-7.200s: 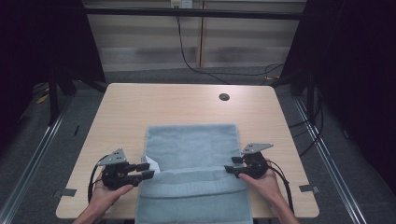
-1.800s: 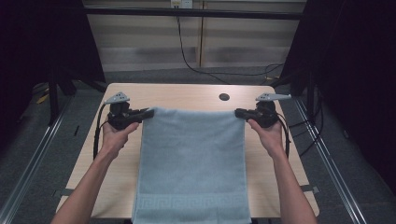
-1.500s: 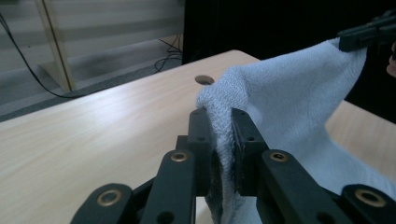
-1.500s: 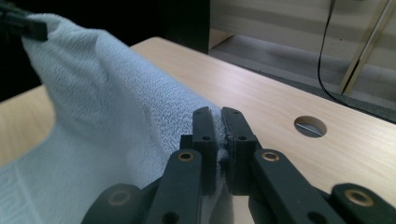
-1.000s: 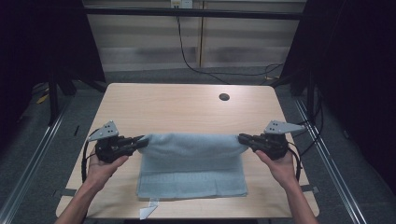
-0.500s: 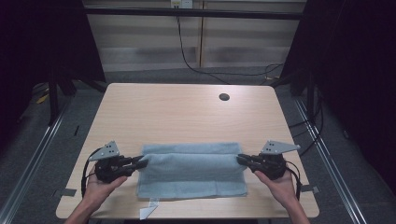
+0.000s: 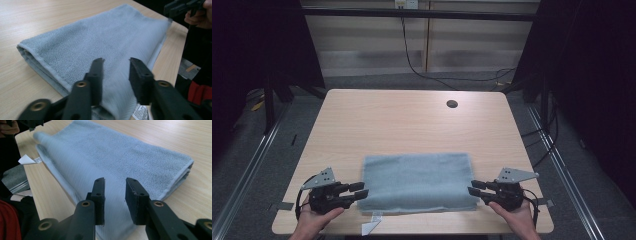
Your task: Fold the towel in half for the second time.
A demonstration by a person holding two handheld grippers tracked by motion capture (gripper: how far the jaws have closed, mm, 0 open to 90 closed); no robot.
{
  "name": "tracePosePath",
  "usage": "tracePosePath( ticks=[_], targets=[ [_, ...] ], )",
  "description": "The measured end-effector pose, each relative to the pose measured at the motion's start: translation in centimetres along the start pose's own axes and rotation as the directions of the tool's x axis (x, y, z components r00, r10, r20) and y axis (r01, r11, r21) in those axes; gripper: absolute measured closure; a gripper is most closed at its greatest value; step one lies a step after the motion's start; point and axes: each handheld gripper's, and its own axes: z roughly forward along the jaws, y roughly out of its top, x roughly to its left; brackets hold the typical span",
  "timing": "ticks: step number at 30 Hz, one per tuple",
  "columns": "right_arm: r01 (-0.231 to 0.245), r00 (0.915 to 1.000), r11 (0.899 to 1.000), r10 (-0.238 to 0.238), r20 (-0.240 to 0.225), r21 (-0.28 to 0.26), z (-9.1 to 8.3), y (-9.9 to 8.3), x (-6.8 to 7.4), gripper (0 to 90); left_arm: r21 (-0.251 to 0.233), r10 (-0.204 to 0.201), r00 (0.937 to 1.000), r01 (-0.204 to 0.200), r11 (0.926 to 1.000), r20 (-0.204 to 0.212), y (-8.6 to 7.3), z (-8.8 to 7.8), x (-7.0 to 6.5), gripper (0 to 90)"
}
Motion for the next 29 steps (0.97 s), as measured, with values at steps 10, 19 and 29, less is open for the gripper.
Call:
tracePosePath(
  ticks=[10,19,29],
  targets=[
    [-0.029,0.9952,0.998,0.034,0.092,-0.059,0.8,3.1,-1.7,50.1,-0.007,-0.031,0.9911,0.03,0.9995,-0.13,4.2,1.6,3.6,40.0],
    [-0.12,0.9653,0.985,0.144,0.218,-0.122,1.2,3.7,-5.9,36.6,0.002,-0.148,0.9493,0.154,0.988,-0.277,3.4,3.0,8.3,31.6],
    [-0.175,0.939,0.982,0.188,0.288,-0.07,1.0,0.7,-7.0,29.3,0.065,-0.088,0.9537,0.111,0.9917,-0.287,0.6,2.6,7.9,18.2]
  ],
)
